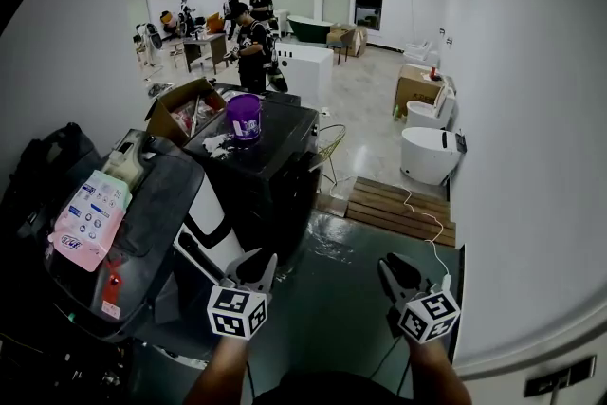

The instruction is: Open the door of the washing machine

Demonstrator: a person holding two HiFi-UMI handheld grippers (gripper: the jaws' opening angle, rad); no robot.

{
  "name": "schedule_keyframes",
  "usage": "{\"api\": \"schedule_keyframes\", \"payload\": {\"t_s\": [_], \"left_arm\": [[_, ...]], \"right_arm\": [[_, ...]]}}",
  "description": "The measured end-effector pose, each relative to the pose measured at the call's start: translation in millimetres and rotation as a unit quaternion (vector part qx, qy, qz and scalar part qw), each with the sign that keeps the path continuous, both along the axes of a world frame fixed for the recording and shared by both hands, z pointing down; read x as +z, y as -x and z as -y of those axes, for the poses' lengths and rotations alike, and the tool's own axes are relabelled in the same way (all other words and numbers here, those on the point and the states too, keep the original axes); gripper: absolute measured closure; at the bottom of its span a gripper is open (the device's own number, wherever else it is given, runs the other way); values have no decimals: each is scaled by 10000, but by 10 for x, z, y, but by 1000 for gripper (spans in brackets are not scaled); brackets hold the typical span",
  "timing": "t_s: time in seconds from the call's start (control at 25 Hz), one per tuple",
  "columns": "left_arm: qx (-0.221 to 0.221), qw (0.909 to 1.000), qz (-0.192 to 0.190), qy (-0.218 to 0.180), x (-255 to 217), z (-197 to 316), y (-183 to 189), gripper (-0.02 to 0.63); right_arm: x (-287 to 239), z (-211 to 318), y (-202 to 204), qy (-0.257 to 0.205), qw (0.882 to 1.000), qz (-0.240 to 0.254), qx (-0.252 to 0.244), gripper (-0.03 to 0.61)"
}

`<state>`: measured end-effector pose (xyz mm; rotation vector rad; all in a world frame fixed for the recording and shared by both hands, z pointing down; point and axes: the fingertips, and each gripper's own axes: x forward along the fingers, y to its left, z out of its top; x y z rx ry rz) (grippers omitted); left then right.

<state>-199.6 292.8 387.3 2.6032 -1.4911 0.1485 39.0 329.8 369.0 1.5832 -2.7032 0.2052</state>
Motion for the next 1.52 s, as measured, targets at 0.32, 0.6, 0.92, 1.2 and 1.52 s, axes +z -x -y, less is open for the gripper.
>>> {"api": "schedule_keyframes", "payload": {"t_s": [0.32,0.6,0.92,1.2,1.52], "left_arm": [[-9,10000,-14,47,9,-10,0,438],[-39,9999,-13,96,40,-37,-11,355],[282,9992,99,250,135,-119,-240,208],[332,9989,99,322,151,-136,-441,115],[211,9993,106,290,139,-194,-699,86]], "right_arm": [[30,-6,34,101,9999,4,-113,404],[87,-51,68,238,9993,60,-291,309],[78,-124,119,287,9977,268,-547,60],[114,-175,-27,351,9977,255,-519,11],[137,-292,-386,269,9984,281,-402,-8]]}}
